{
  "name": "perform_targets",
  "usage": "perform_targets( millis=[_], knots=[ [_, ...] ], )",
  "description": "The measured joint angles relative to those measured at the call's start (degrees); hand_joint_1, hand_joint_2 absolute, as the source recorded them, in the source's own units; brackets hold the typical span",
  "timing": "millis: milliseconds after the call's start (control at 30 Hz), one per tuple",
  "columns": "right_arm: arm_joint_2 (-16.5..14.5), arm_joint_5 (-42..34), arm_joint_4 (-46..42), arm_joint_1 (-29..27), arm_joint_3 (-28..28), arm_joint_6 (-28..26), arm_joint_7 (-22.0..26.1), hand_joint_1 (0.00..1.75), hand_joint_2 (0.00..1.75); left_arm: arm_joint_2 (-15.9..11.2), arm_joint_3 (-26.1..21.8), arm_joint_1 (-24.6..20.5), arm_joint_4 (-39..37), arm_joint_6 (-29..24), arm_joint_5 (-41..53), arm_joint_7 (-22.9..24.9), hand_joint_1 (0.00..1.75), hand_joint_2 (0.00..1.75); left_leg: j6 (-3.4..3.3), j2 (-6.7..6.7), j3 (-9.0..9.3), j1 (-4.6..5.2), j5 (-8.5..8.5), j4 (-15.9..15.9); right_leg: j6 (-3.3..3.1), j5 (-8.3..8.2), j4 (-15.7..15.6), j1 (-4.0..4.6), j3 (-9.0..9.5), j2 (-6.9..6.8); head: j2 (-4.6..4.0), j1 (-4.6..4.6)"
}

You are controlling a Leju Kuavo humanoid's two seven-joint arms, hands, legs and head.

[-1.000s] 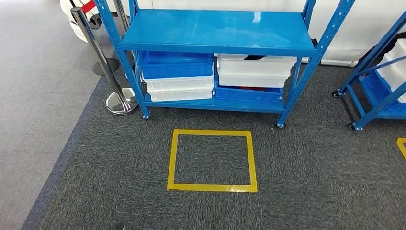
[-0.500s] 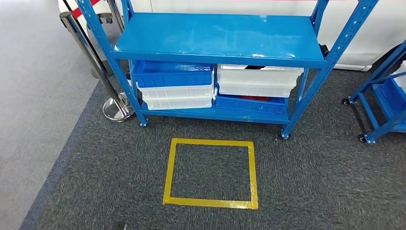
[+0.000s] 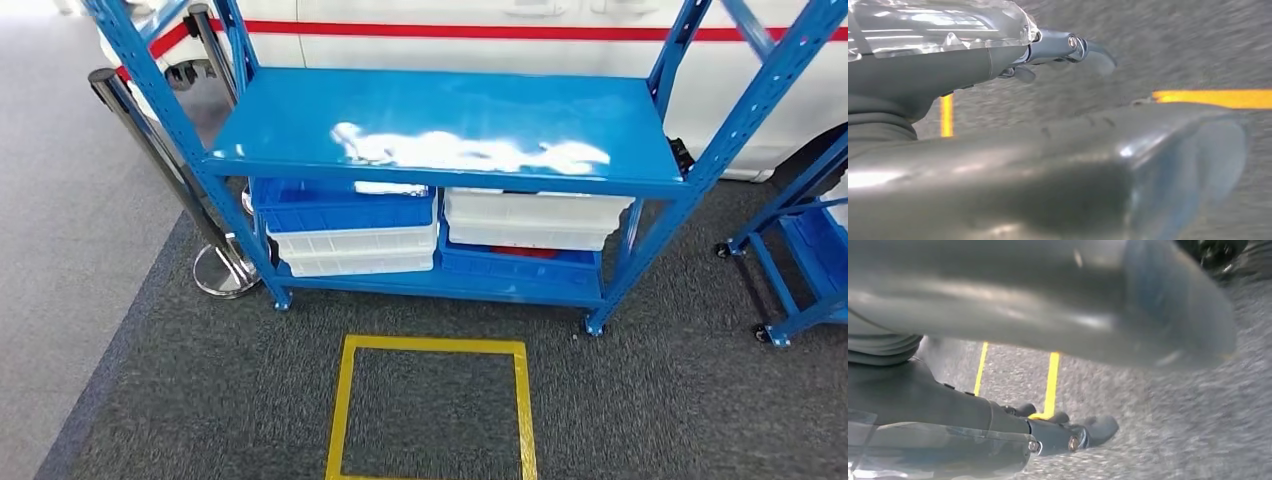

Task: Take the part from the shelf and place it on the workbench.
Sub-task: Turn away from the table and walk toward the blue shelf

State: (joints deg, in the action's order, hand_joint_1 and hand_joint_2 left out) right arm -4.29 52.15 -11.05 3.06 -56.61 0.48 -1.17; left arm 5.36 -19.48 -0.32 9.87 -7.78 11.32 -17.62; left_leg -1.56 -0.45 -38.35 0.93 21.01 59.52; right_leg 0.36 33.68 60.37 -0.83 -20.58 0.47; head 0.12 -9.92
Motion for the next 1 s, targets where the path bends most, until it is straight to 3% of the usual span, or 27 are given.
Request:
perform_targets(
  millis=[33,67,100,133,167,200,233,267,300,367,400,433,500,567,633,700,733,767,833,867,900,1000],
  knots=[
    [0.0,0.0,0.0,0.4,0.0,0.0,0.0,0.0,0.0,0.0,0.0,-0.4,0.0,0.0,0.0,0.1,0.0,0.0,-0.39,-0.07,1.47,-0.07,0.89,-0.5,0.49,-1.53,3.3,-0.04,-1.24,-0.04,0.01,0.01],
    [0.0,0.0,0.0,0.7,-0.1,0.0,0.0,0.0,0.0,0.0,0.0,-0.8,0.0,-0.1,0.0,0.1,0.0,0.0,-0.65,-0.11,2.52,-0.18,1.34,-1.1,0.68,-2.48,7.2,-0.06,-3.64,-0.07,0.01,0.01],
    [0.0,0.0,0.0,0.9,-0.1,0.0,0.0,0.0,0.0,0.0,0.0,-1.0,0.0,-0.1,0.0,0.1,0.0,0.0,-0.87,-0.14,3.63,-0.27,1.94,-1.7,0.84,-2.08,10.6,-0.1,-6.26,-0.12,0.01,0.02],
    [0.0,0.0,0.0,0.9,-0.1,-0.1,0.0,0.0,0.0,0.0,0.0,-1.1,0.0,-0.1,0.0,0.2,0.0,0.0,-1.01,-0.22,4.75,-0.27,2.67,-2.2,1.0,-0.11,12.8,-0.08,-8.62,-0.14,0.01,0.02],
    [0.0,0.0,0.0,0.9,-0.2,-0.1,0.0,0.0,0.0,0.0,0.0,-1.1,0.0,-0.2,0.0,0.3,0.0,0.0,-1.07,-0.35,5.92,-0.27,3.49,-2.4,1.03,2.97,13.8,-0.06,-10.65,-0.14,0.01,0.01],
    [0.1,0.0,0.0,0.8,-0.3,-0.1,0.0,0.0,0.0,0.0,0.0,-1.0,0.0,-0.2,0.0,0.4,0.0,0.0,-1.08,-0.52,7.16,-0.28,4.43,-2.5,1.03,6.22,13.8,-0.03,-12.39,-0.14,0.01,0.01],
    [0.2,0.0,0.0,0.6,-0.3,-0.1,0.0,0.0,0.0,0.1,0.0,-0.9,0.0,-0.2,0.0,0.5,0.0,0.0,-1.07,-0.69,8.38,-0.28,5.37,-2.6,0.88,8.47,12.9,0.02,-13.76,-0.14,0.01,0.01],
    [0.2,0.0,0.0,0.4,-0.4,-0.1,0.0,0.0,0.0,0.1,0.0,-0.8,0.0,-0.2,0.0,0.5,0.0,0.0,-1.02,-0.83,9.58,-0.28,6.35,-2.6,0.64,8.81,11.2,0.04,-14.84,-0.14,0.01,0.01],
    [0.3,0.0,0.0,0.2,-0.6,-0.2,0.0,0.0,0.0,0.1,0.0,-0.7,0.0,-0.2,0.0,0.5,0.0,0.0,-0.9,-0.94,10.67,-0.28,7.31,-2.6,0.46,6.52,8.6,0.06,-15.66,-0.14,0.01,0.02],
    [0.3,0.0,0.0,-0.3,-0.8,-0.2,0.0,0.0,0.0,0.2,0.0,-0.5,-0.1,-0.2,0.0,0.5,0.0,0.0,-0.45,-1.17,12.06,-0.14,9.12,-2.2,0.13,-3.22,2.9,0.23,-17.08,-0.12,0.01,0.02],
    [0.4,0.0,0.0,-0.4,-0.9,-0.2,0.0,0.0,0.0,0.2,0.0,-0.5,-0.1,-0.2,0.0,0.5,0.0,0.0,-0.13,-1.3,12.38,-0.05,9.96,-2.1,-0.07,-7.34,1.2,0.34,-17.46,-0.11,0.01,0.02],
    [0.4,0.0,0.0,-0.4,-0.9,-0.2,0.0,0.0,0.0,0.2,0.0,-0.5,-0.2,-0.2,0.0,0.5,0.0,0.0,0.17,-1.42,12.67,0.03,10.53,-1.9,-0.37,-9.69,0.4,0.43,-17.69,-0.09,0.01,0.01],
    [0.4,0.0,0.0,-0.2,-0.9,-0.2,-0.1,0.0,0.0,0.1,0.0,-0.7,-0.1,-0.2,0.0,0.5,0.0,0.0,0.72,-1.42,12.94,0.05,10.92,-1.3,-1.04,-9.92,0.1,0.38,-17.07,-0.08,0.01,0.0],
    [0.3,0.0,0.0,-0.1,-0.9,-0.2,-0.1,0.0,0.0,0.1,0.0,-0.8,-0.1,-0.2,0.0,0.5,0.0,0.0,1.35,-0.93,11.58,-0.06,11.29,2.1,-1.77,-9.46,-0.6,0.18,-15.95,-0.2,0.0,-0.01],
    [0.3,0.0,0.0,0.0,-1.0,-0.2,-0.1,0.0,0.0,0.1,0.0,-0.9,-0.1,-0.2,0.0,0.5,0.0,0.0,2.17,-0.43,7.86,-0.47,14.01,8.6,-2.21,-8.81,-1.1,0.07,-14.87,-0.33,0.0,-0.01],
    [0.3,0.0,0.0,0.2,-1.0,-0.2,-0.1,0.0,0.0,0.1,0.0,-1.0,-0.1,-0.2,0.0,0.5,0.0,0.0,2.77,-0.26,4.08,-0.99,16.75,13.8,-2.25,-8.04,-1.1,0.08,-14.04,-0.35,0.0,-0.01],
    [0.3,0.0,0.0,0.2,-1.0,-0.2,-0.1,0.0,0.0,0.1,0.0,-1.0,-0.1,-0.2,0.0,0.5,0.0,0.0,2.91,-0.19,3.16,-1.15,16.58,14.2,-2.21,-7.68,-1.1,0.08,-13.57,-0.33,0.0,-0.02],
    [0.3,0.0,0.0,0.2,-1.0,-0.2,-0.1,0.0,0.0,0.1,0.0,-1.0,-0.1,-0.2,0.0,0.5,0.0,0.0,2.94,-0.12,3.14,-1.25,14.92,12.6,-2.13,-7.3,-1.1,0.08,-13.02,-0.33,0.0,-0.02],
    [0.3,0.0,0.0,0.2,-1.0,-0.3,-0.1,0.0,0.0,0.1,0.0,-0.9,-0.1,-0.2,0.0,0.5,0.0,0.0,2.59,0.05,5.13,-1.22,9.41,5.5,-1.92,-6.62,-1.2,0.08,-11.92,-0.35,0.01,-0.02],
    [0.3,0.0,0.0,0.2,-1.0,-0.4,0.0,0.0,0.0,0.0,0.0,-0.9,-0.1,-0.2,0.0,0.5,0.0,0.0,2.29,0.14,5.98,-1.08,7.62,2.3,-1.76,-6.41,-1.2,0.08,-11.53,-0.37,0.01,-0.01],
    [0.2,0.0,0.0,0.2,-1.0,-0.5,0.1,0.0,0.0,0.0,0.0,-1.0,-0.1,-0.3,0.0,0.4,0.0,0.0,1.89,0.2,6.49,-0.87,6.68,0.2,-1.52,-6.27,-1.3,0.08,-11.43,-0.39,0.01,-0.01],
    [0.2,0.0,0.0,0.5,-1.1,-0.7,0.4,0.0,0.0,0.0,0.0,-1.0,-0.1,-0.6,0.0,0.4,0.0,0.0,0.8,0.21,6.45,-0.54,5.98,-1.2,-0.52,-6.12,-1.5,0.18,-11.36,-0.39,0.0,-0.01]
  ],
)
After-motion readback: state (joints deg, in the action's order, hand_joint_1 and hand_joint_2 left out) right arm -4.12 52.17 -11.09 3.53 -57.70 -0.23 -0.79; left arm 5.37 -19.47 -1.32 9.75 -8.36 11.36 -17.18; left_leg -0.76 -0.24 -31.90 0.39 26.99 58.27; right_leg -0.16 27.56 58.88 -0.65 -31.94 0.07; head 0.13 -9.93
